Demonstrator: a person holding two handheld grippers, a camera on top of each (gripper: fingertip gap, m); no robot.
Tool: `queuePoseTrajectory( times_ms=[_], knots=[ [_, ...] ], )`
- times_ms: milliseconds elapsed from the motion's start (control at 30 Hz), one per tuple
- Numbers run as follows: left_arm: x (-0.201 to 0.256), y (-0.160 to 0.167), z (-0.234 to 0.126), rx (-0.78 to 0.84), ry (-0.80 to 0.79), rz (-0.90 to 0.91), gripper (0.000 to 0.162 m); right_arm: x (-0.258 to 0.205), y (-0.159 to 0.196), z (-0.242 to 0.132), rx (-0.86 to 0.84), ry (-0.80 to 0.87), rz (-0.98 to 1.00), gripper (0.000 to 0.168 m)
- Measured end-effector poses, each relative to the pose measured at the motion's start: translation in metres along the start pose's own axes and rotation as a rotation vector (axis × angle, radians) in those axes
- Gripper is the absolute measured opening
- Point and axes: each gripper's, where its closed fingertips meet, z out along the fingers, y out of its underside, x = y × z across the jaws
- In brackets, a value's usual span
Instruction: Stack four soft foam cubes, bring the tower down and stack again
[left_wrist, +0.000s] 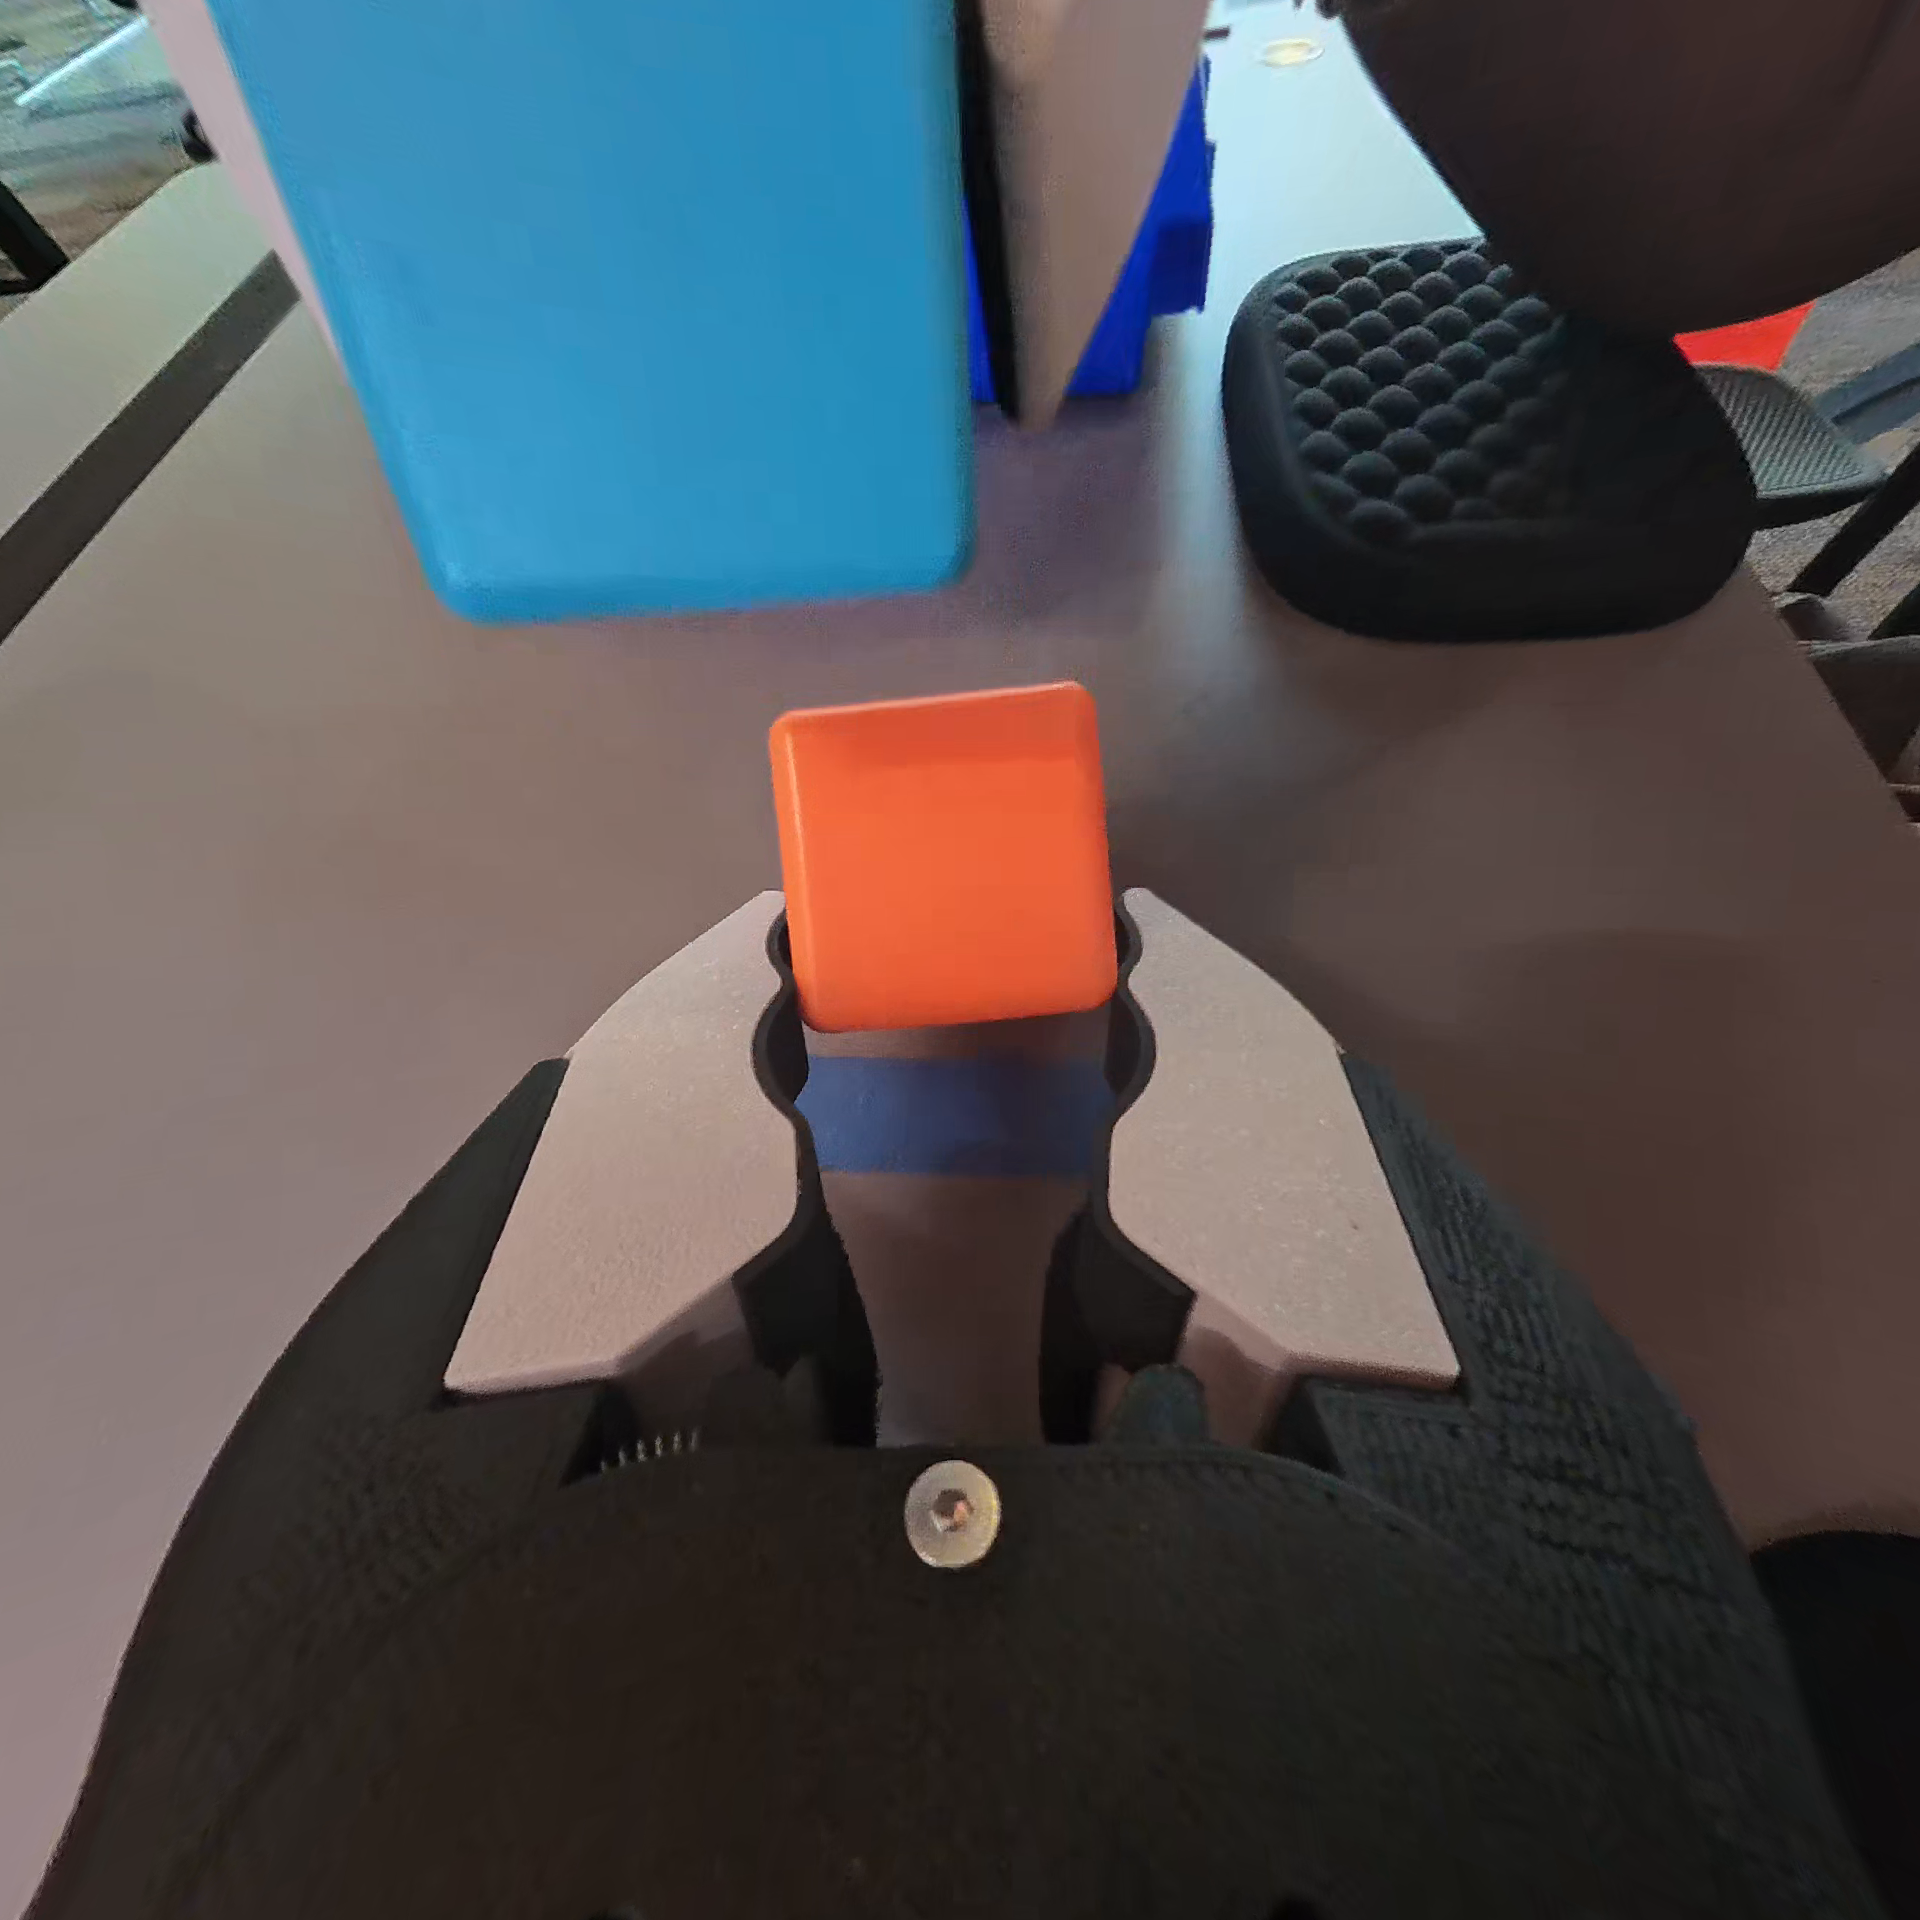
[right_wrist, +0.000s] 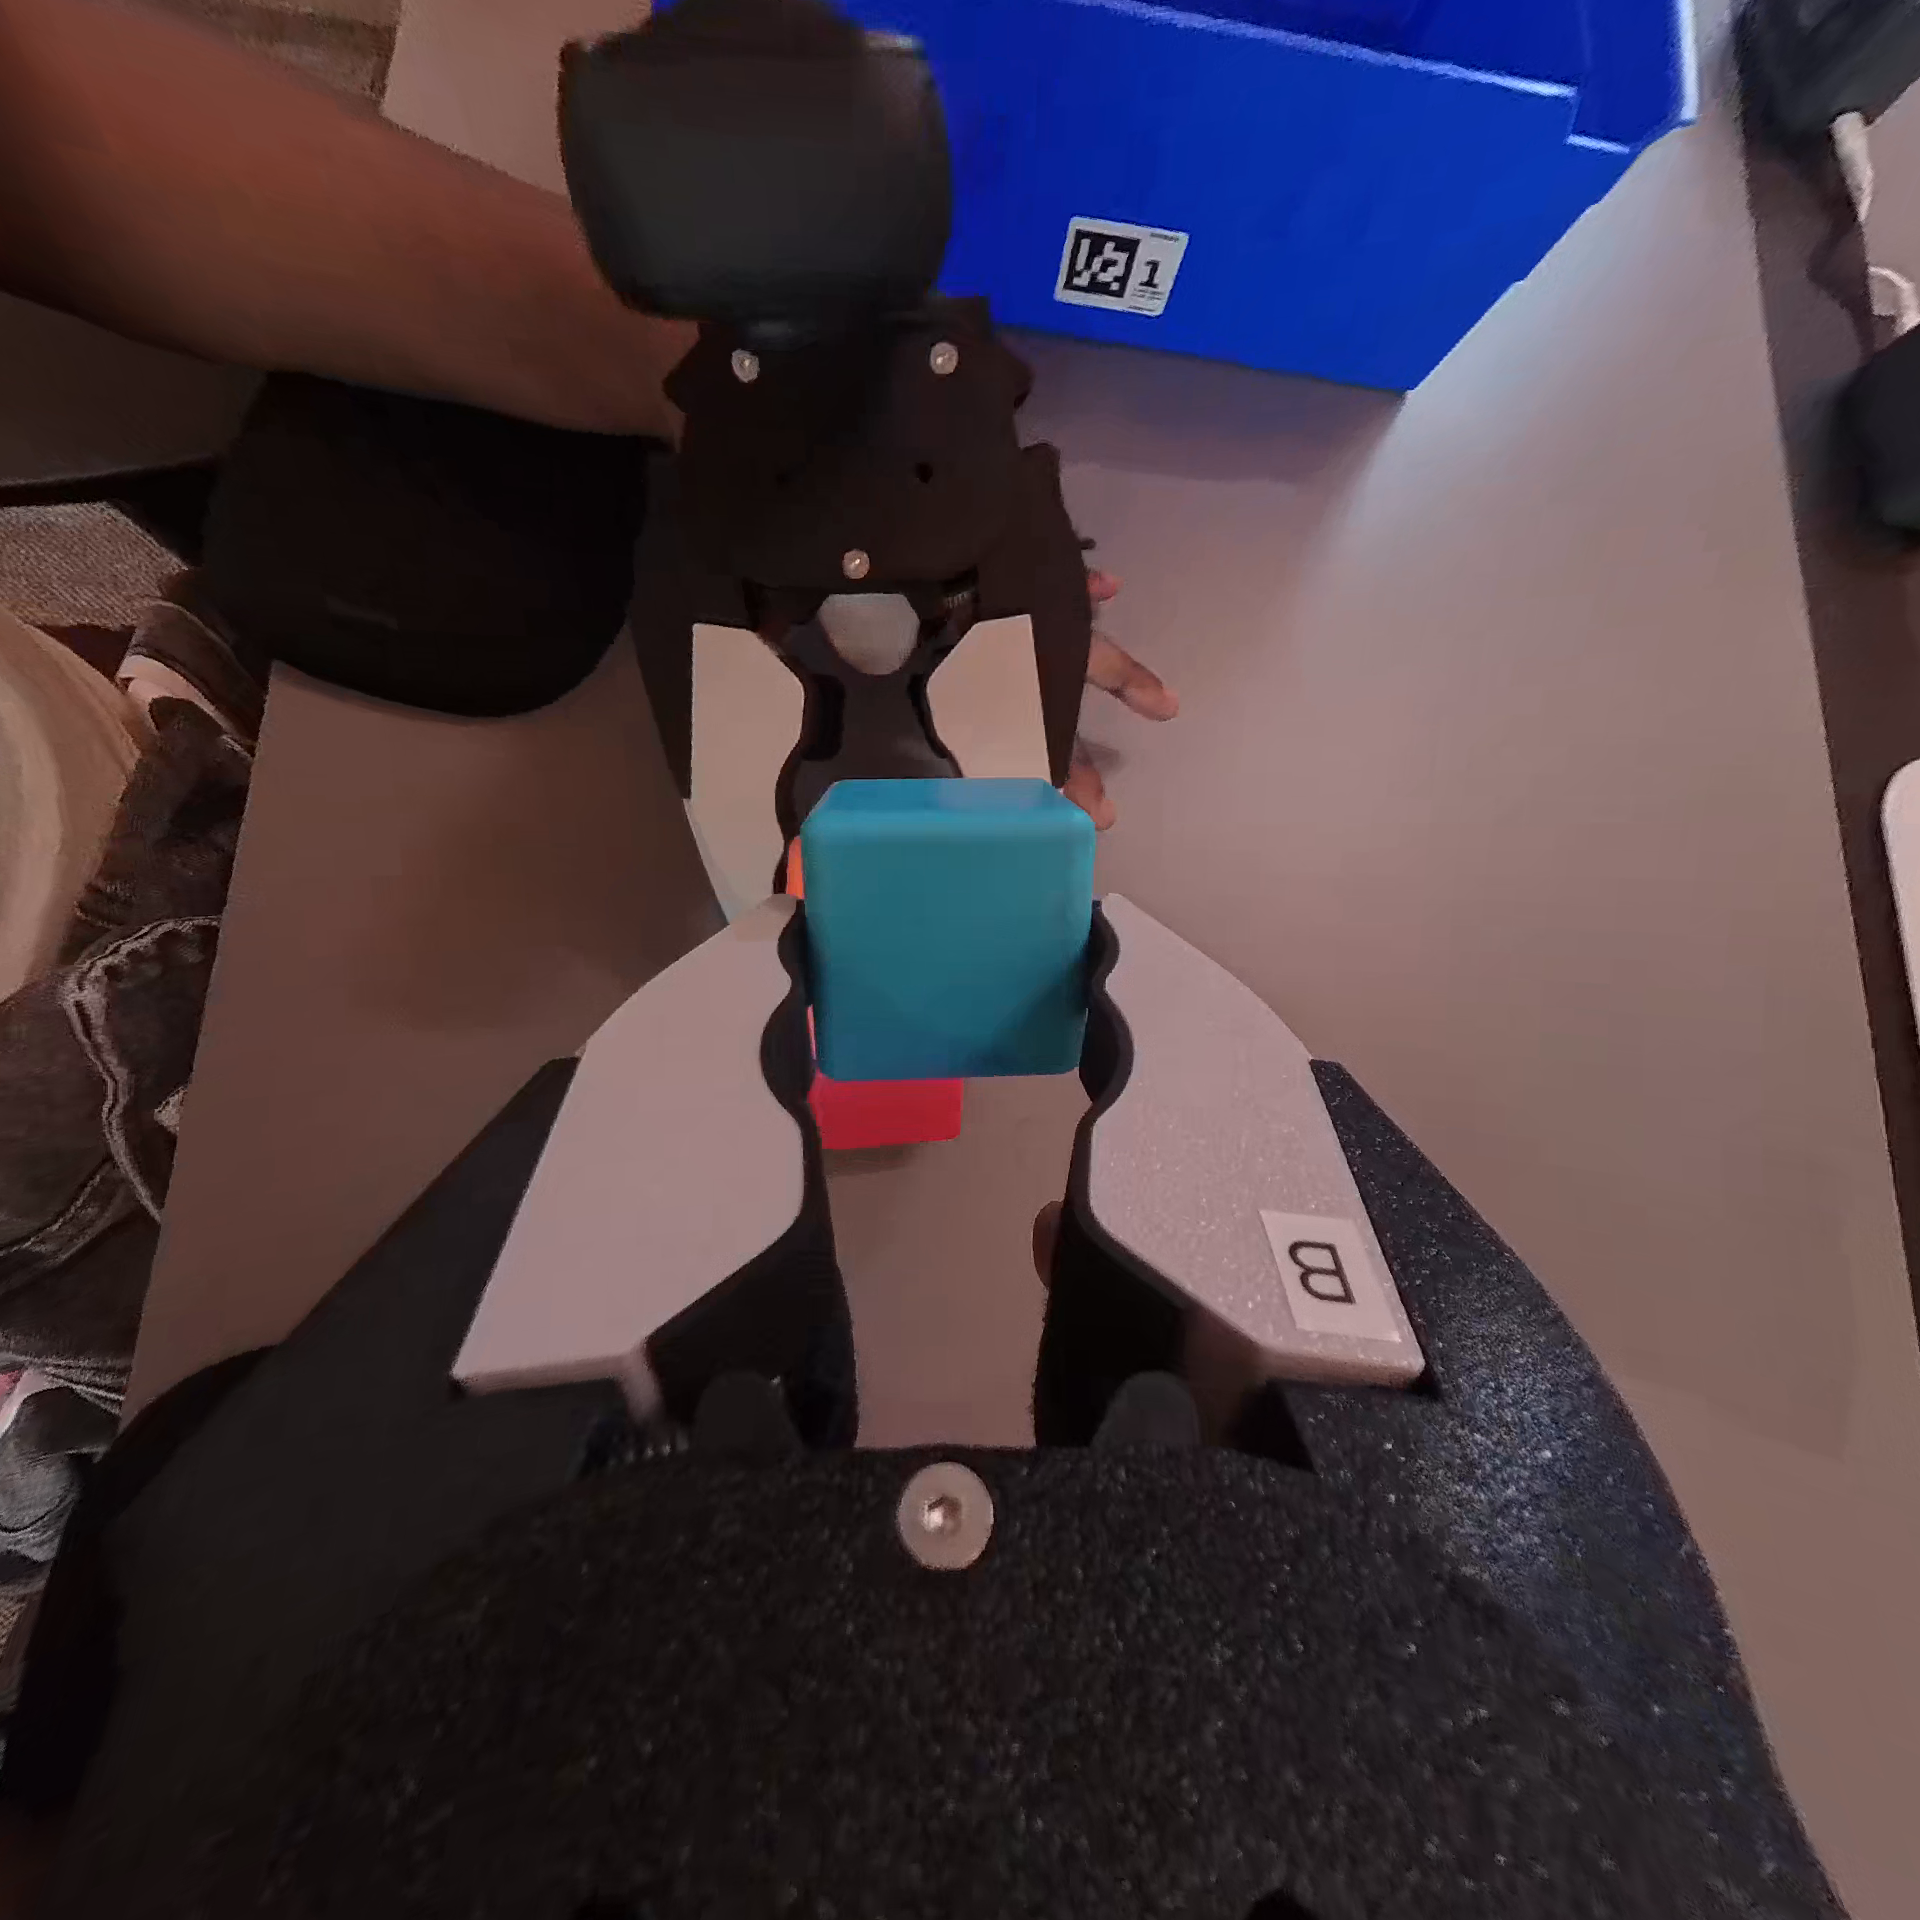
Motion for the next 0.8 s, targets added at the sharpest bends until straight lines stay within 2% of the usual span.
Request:
queuePoseTrajectory(
  times_ms=[367,500,667,800],
  knots=[
    [-0.004,-0.016,-0.013,0.078,-0.022,-0.011,0.055,0.01,0.006,-0.023,0.029,0.061,0.039,0.049],
    [-0.003,-0.016,-0.013,0.077,-0.018,-0.016,0.055,0.017,0.015,-0.042,0.01,0.138,0.074,0.049],
    [-0.001,-0.013,-0.01,0.064,-0.005,-0.018,0.055,0.046,0.048,-0.1,-0.013,0.368,0.228,0.049],
    [0.0,-0.013,-0.01,0.067,-0.002,-0.018,0.055,0.076,0.122,-0.177,-0.079,0.702,0.552,0.049]
  ],
)
